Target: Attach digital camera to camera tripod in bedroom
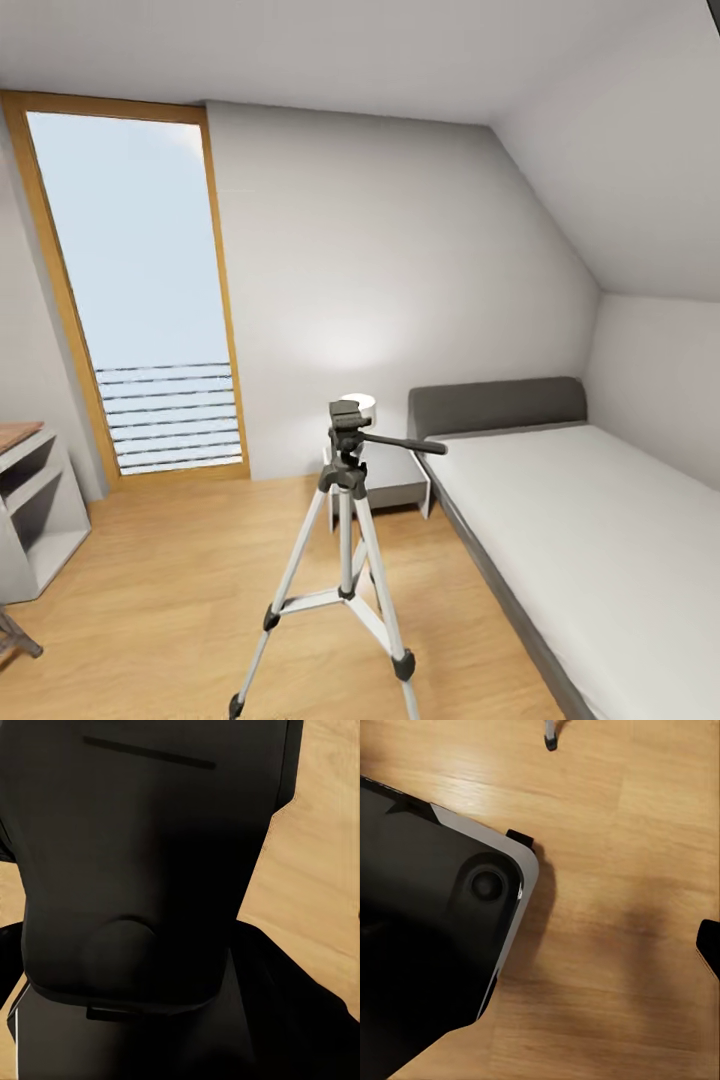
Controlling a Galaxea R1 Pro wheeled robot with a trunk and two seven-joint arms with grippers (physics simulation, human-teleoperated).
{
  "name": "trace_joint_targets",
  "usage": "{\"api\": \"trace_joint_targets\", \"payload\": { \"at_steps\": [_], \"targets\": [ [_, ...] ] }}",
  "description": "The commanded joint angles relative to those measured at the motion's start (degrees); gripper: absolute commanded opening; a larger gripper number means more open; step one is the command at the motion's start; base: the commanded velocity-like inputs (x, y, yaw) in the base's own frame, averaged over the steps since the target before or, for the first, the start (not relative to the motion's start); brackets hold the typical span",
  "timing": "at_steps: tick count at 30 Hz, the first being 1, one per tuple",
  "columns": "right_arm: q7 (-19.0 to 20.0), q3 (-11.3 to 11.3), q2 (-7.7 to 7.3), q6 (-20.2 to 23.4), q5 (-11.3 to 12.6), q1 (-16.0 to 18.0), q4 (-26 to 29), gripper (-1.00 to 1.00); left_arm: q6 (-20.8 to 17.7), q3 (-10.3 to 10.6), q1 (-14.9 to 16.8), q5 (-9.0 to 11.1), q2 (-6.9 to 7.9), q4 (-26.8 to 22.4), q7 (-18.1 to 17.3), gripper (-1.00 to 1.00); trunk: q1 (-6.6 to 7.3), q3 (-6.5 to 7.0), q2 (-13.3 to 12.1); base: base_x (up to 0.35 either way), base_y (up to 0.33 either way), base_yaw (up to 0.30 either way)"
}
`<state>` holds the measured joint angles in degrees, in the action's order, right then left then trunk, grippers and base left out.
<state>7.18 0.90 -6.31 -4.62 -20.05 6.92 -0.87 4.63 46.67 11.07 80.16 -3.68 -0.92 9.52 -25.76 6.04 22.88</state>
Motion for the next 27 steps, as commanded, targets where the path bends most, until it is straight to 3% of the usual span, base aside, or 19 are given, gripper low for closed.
{"api": "trace_joint_targets", "payload": {
  "at_steps": [1,19,27],
  "targets": [
    [0.11,0.07,-0.02,-0.25,-0.17,0.03,-0.09,1.0,0.11,0.53,0.01,0.4,-0.01,-0.05,0.15,-1.0,-0.02,-0.03,0.04,0.008,0.0,0.298],
    [0.11,0.07,-0.02,-0.22,-0.15,0.04,-0.09,1.0,0.11,0.74,0.01,0.18,-0.13,-0.1,0.02,-1.0,-0.02,-0.03,0.04,0.002,0.0,0.293],
    [0.18,0.08,-0.02,-0.18,-0.14,0.03,-0.09,1.0,0.08,0.96,0.01,0.14,-0.25,-0.2,-0.28,-1.0,-0.02,-0.03,0.04,0.0,0.0,0.083]
  ]
}}
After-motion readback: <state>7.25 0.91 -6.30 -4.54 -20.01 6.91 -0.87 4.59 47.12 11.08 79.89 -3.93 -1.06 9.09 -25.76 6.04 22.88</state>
